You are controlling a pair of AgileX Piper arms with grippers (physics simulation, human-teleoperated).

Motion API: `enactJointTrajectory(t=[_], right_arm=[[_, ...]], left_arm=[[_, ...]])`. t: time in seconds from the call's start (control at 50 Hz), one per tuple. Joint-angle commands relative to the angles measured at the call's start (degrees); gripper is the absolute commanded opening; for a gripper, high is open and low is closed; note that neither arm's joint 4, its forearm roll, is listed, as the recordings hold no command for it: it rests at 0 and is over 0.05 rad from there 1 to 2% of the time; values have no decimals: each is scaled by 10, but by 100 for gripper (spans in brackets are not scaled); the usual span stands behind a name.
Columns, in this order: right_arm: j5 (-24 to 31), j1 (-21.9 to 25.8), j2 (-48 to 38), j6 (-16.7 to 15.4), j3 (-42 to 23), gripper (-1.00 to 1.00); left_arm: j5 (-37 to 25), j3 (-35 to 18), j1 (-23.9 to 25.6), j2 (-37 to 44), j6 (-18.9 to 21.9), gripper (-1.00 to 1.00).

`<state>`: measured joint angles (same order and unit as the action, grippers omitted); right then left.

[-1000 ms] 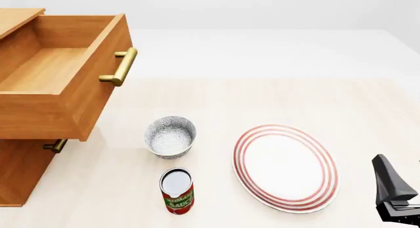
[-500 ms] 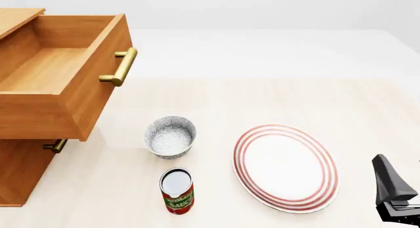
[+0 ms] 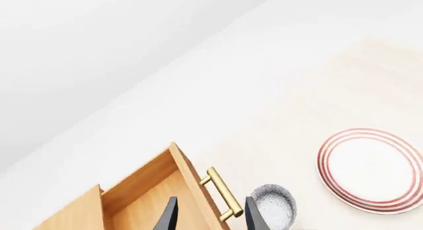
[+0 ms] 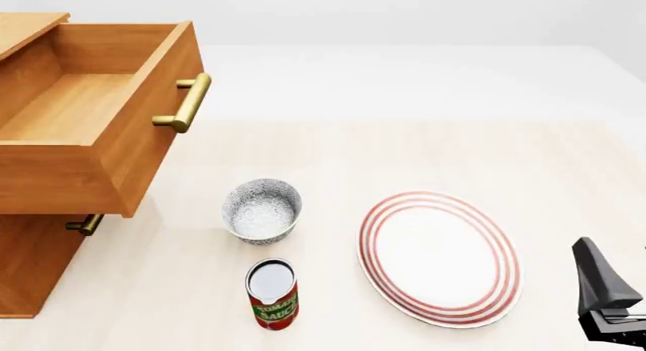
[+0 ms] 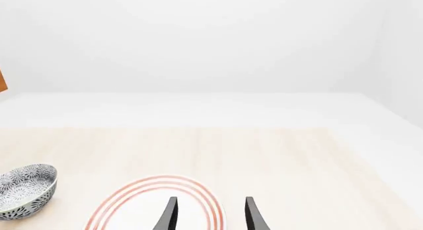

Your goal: Put the bowl in the top drawer of the cabinet.

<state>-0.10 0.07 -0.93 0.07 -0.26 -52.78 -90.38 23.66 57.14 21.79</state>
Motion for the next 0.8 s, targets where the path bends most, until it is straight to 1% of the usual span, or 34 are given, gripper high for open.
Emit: enactJointTrajectory(t=[0.02, 0.04, 0.08, 0.12, 0.14, 0.16, 0.2, 0.22, 0.24, 0.28, 0.3, 0.34, 0.44, 0.46, 0.52, 0.56, 0.58, 0.62, 0.66, 0.68, 0.72, 0.74, 0.76, 0.78, 0.8], right_arm=[[0, 0, 0, 0, 0, 100], [0, 0, 0, 0, 0, 100], [0, 0, 0, 0, 0, 100], [0, 0, 0, 0, 0, 100], [0, 0, 0, 0, 0, 100], [0, 0, 0, 0, 0, 100], [0, 0, 0, 0, 0, 100], [0, 0, 0, 0, 0, 100], [0, 0, 0, 0, 0, 100], [0, 0, 0, 0, 0, 100], [0, 0, 0, 0, 0, 100], [0, 0, 0, 0, 0, 100], [0, 0, 0, 0, 0, 100], [0, 0, 0, 0, 0, 100], [0, 0, 0, 0, 0, 100], [0, 0, 0, 0, 0, 100], [0, 0, 0, 0, 0, 100], [0, 0, 0, 0, 0, 100], [0, 0, 0, 0, 0, 100], [0, 0, 0, 0, 0, 100], [0, 0, 0, 0, 0, 100], [0, 0, 0, 0, 0, 100], [0, 0, 0, 0, 0, 100], [0, 0, 0, 0, 0, 100], [0, 0, 0, 0, 0, 100]], left_arm=[[-69, -113, 49, 90, 27, 100], [-76, -136, 47, 100, 23, 100], [-93, -165, 58, 118, 19, 100], [-98, -174, 58, 125, 20, 100], [-123, -206, 68, 153, 15, 100], [-134, -230, 66, 167, 12, 100], [-135, -232, 66, 168, 12, 100], [-167, -267, 80, 203, 5, 100], [-171, -260, 90, 216, -3, 100], [-171, -256, 94, 227, -5, 100], [-171, -263, 93, 236, -16, 100], [-171, -266, 88, 254, -18, 100], [-171, -268, 97, 276, -16, 100], [-171, -278, 101, 289, -25, 100], [-171, -275, 110, 301, -30, 100], [-171, -275, 110, 301, -30, 100], [-171, -263, 118, 311, -32, 100], [-171, -259, 119, 315, -27, 100], [-171, -268, 118, 324, -28, 100], [-171, -264, 114, 328, -16, 100], [-170, -271, 115, 334, -15, 100], [-170, -264, 116, 335, -12, 100], [-171, -253, 129, 333, -13, 100], [-170, -251, 131, 334, -24, 100], [-167, -247, 129, 335, -27, 100]])
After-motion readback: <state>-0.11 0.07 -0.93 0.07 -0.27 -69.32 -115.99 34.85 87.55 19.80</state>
